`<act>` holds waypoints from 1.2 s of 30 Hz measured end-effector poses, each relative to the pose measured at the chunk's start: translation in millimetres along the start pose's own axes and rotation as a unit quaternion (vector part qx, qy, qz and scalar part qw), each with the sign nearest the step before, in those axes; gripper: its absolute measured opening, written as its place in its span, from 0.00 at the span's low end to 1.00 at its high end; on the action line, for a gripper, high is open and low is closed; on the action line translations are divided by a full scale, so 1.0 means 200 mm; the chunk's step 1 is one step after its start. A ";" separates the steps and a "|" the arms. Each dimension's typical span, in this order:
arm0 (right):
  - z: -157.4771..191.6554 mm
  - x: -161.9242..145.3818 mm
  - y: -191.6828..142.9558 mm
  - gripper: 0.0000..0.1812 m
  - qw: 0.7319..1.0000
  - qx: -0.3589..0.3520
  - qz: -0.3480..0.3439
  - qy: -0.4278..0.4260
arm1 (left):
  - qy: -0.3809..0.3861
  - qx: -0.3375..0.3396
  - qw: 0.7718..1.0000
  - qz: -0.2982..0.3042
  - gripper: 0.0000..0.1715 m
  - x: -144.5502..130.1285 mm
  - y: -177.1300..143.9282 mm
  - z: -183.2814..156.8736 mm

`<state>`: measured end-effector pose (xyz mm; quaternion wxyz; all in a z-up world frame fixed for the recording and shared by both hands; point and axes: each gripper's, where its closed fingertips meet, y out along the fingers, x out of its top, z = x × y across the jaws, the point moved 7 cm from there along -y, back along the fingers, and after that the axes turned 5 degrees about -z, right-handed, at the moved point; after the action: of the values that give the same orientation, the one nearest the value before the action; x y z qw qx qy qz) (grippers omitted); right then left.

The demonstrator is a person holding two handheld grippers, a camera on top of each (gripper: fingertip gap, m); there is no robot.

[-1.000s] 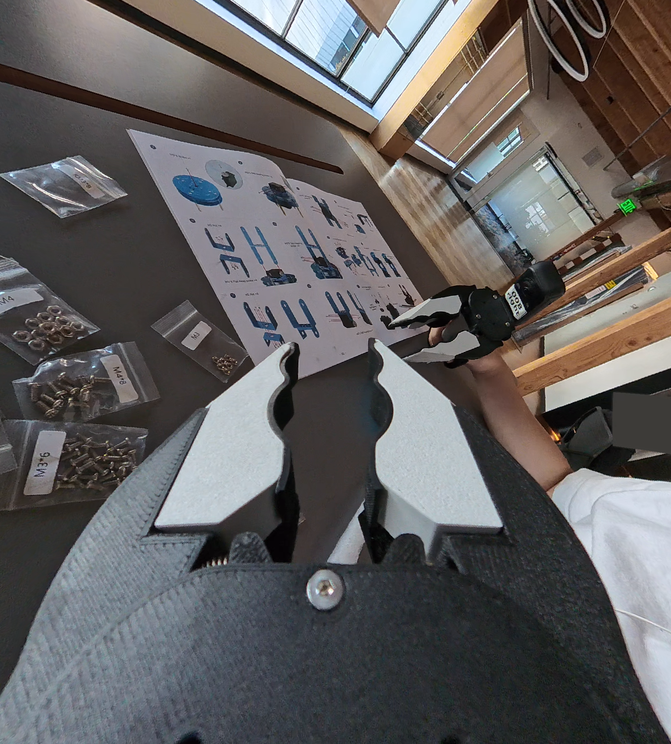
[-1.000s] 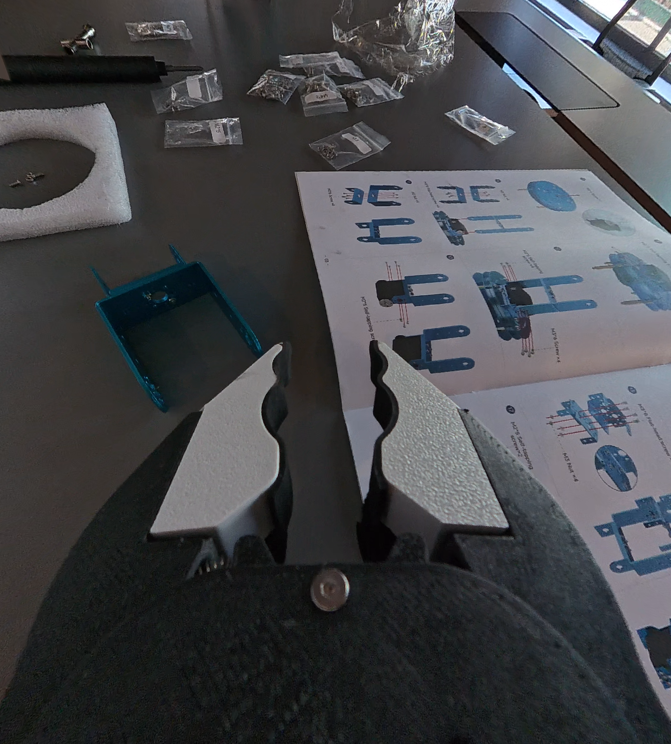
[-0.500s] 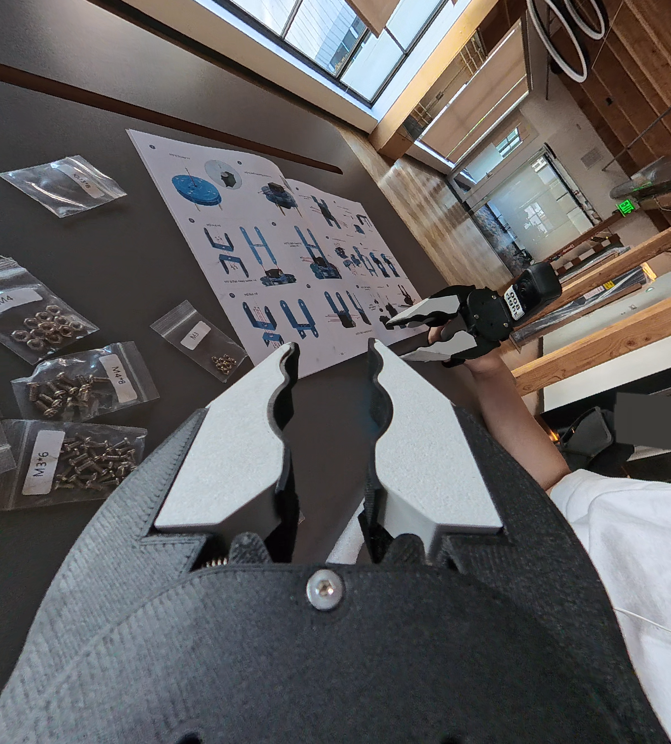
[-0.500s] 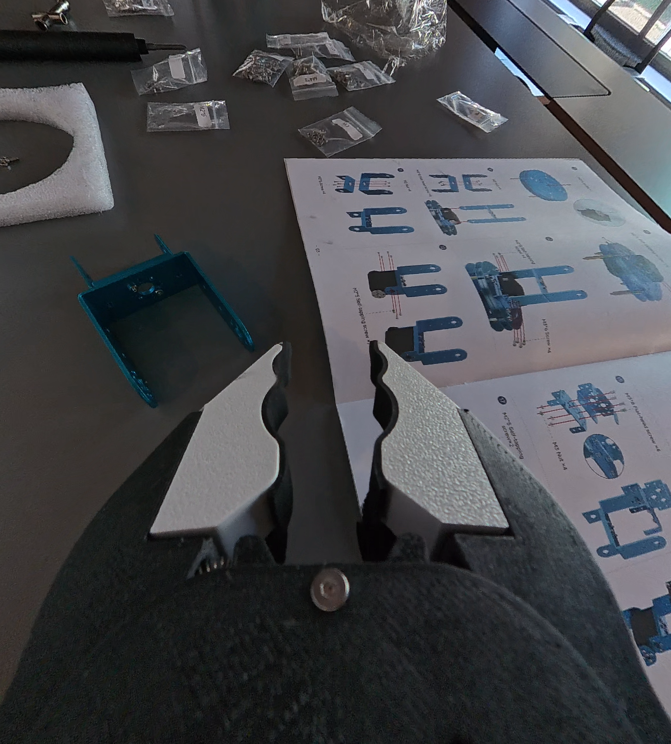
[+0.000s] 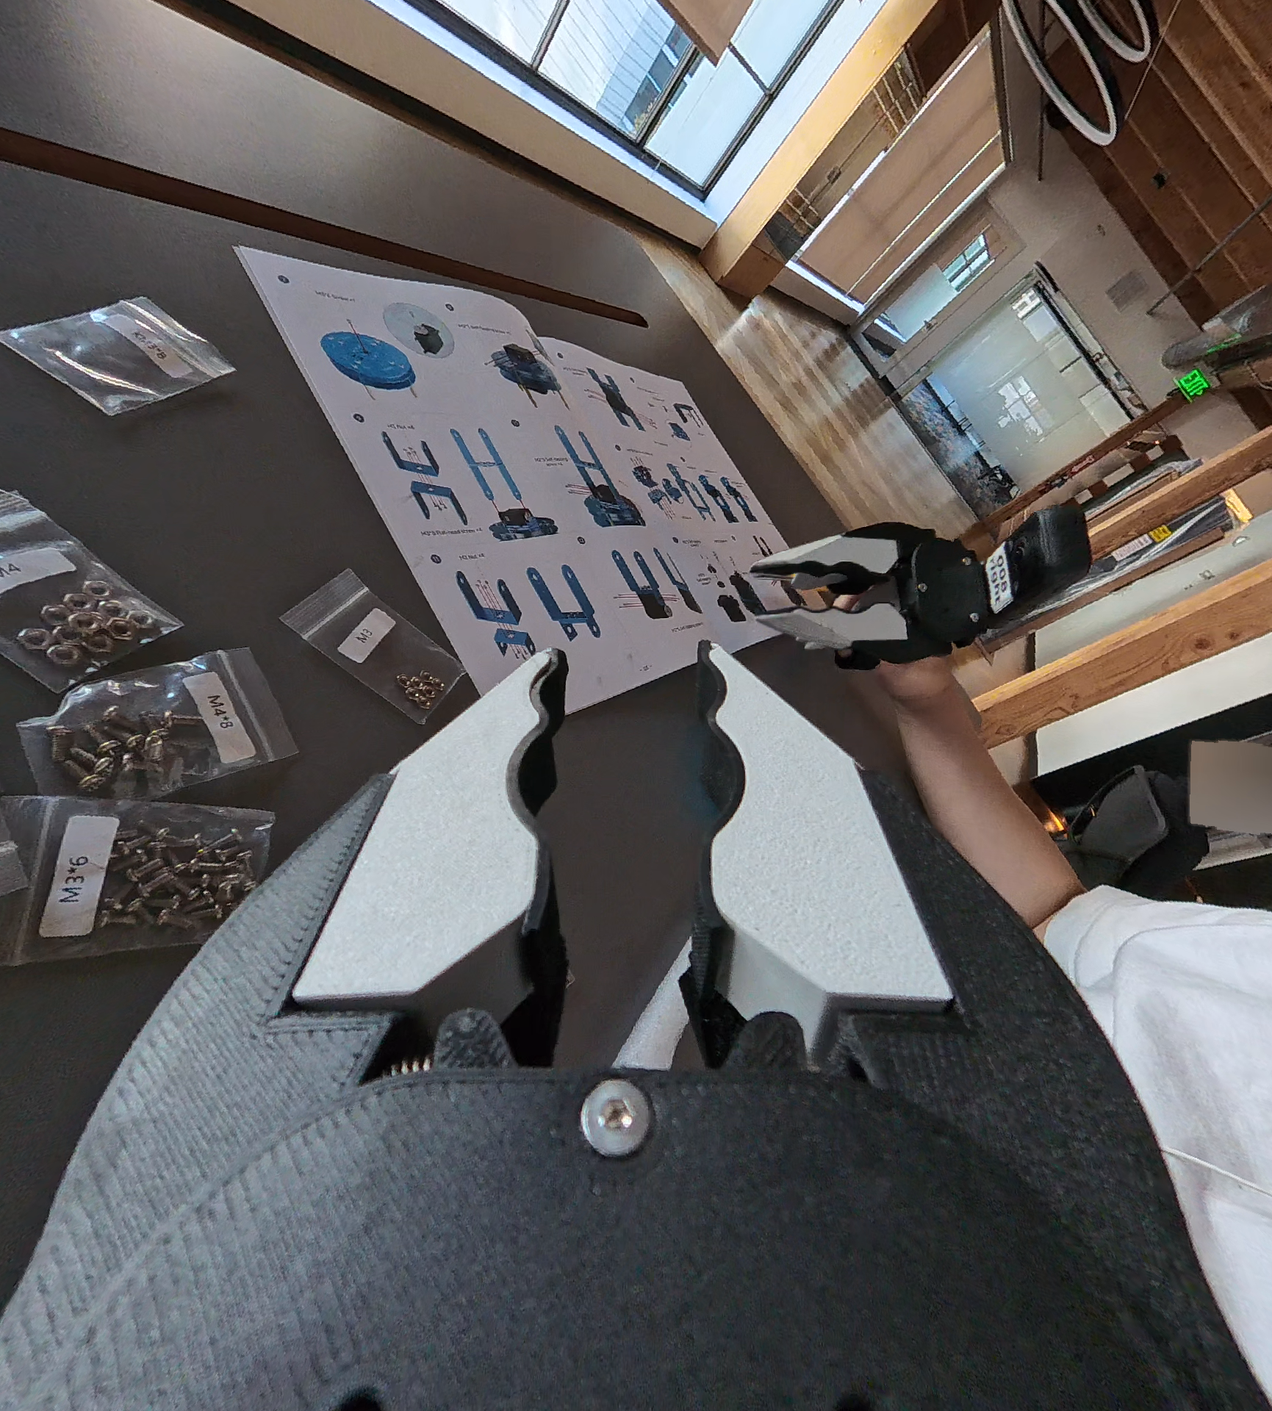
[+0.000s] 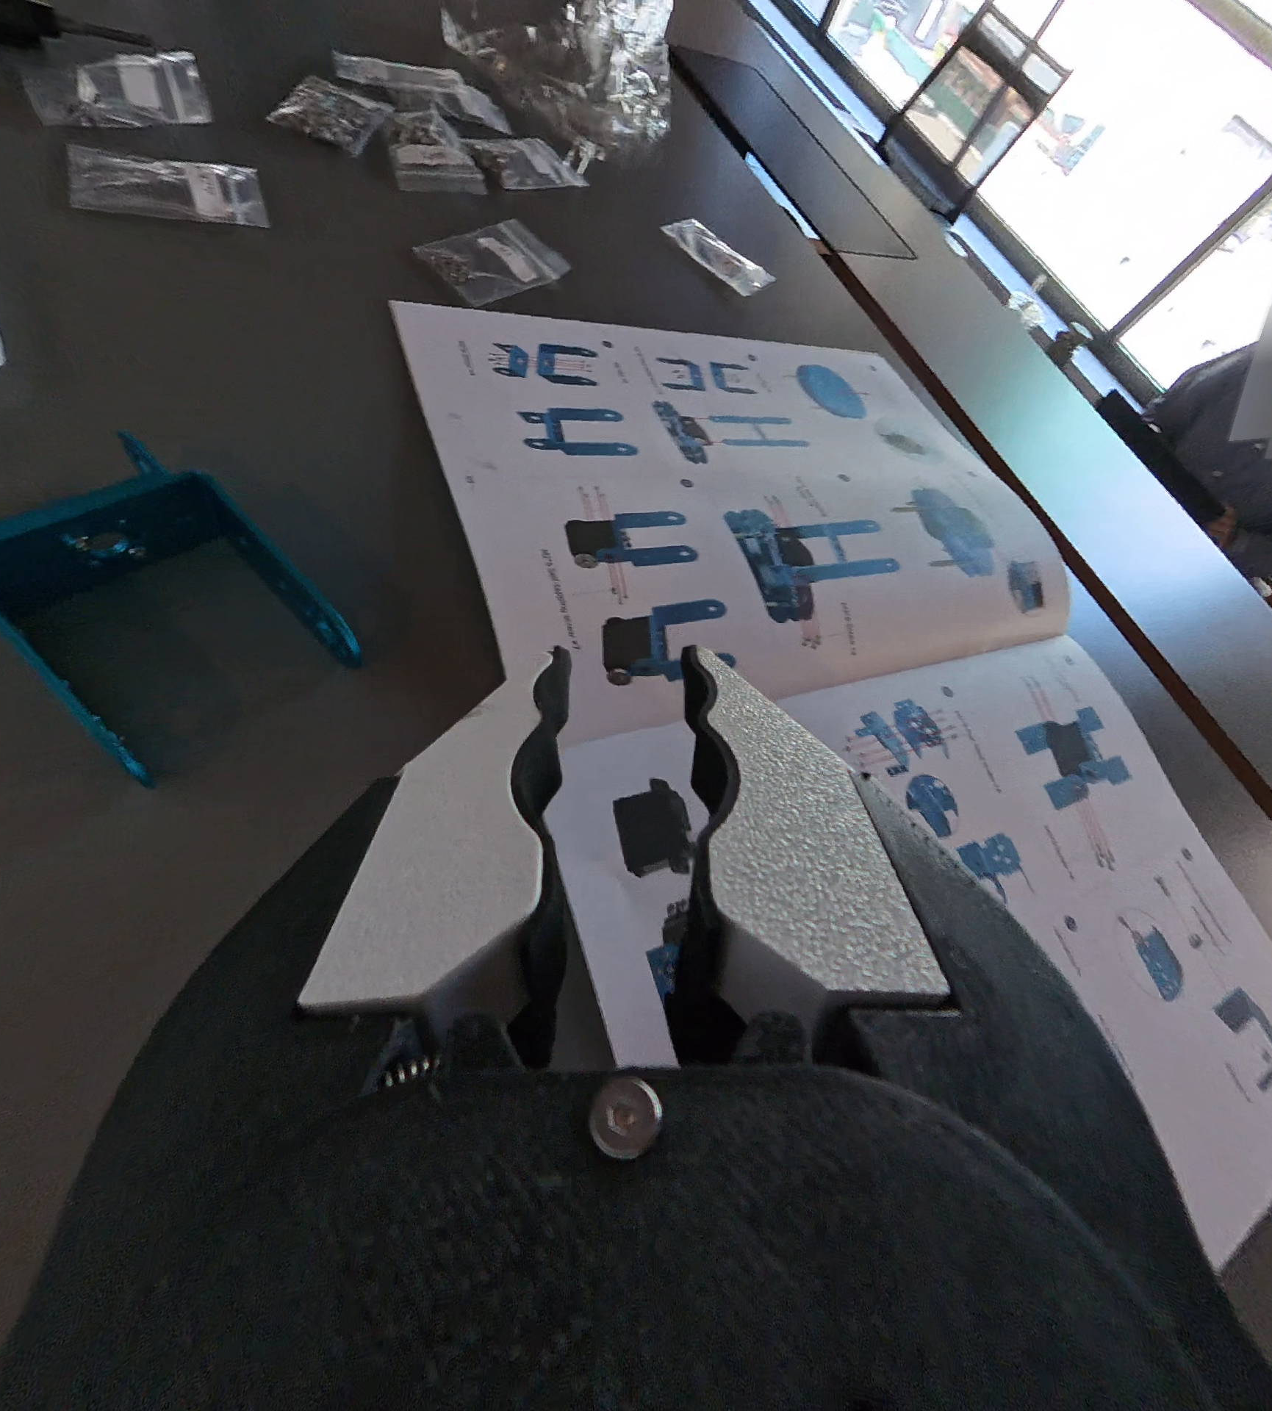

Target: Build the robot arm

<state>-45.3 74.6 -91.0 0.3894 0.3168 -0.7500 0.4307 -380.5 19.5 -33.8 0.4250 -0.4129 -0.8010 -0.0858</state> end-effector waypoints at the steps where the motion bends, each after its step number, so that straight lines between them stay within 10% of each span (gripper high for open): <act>1: -0.01 0.00 0.00 0.15 1.000 -0.011 0.006 0.002 | 0.000 0.000 1.000 0.000 0.20 0.00 0.00 0.00; 23: -0.19 0.01 -0.18 0.11 0.962 -0.256 -0.091 -0.039 | 0.032 0.024 0.999 -0.016 0.20 0.03 -0.06 -0.04; 36: -0.19 -0.01 -0.14 0.11 0.966 -0.243 -0.081 -0.030 | 0.031 0.045 0.998 -0.023 0.20 0.04 -0.08 0.01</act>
<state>-10.8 97.2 -68.7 0.4657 0.2857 -0.8150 0.1930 -395.0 14.9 -26.0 0.4657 -0.3722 -0.7996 -0.0719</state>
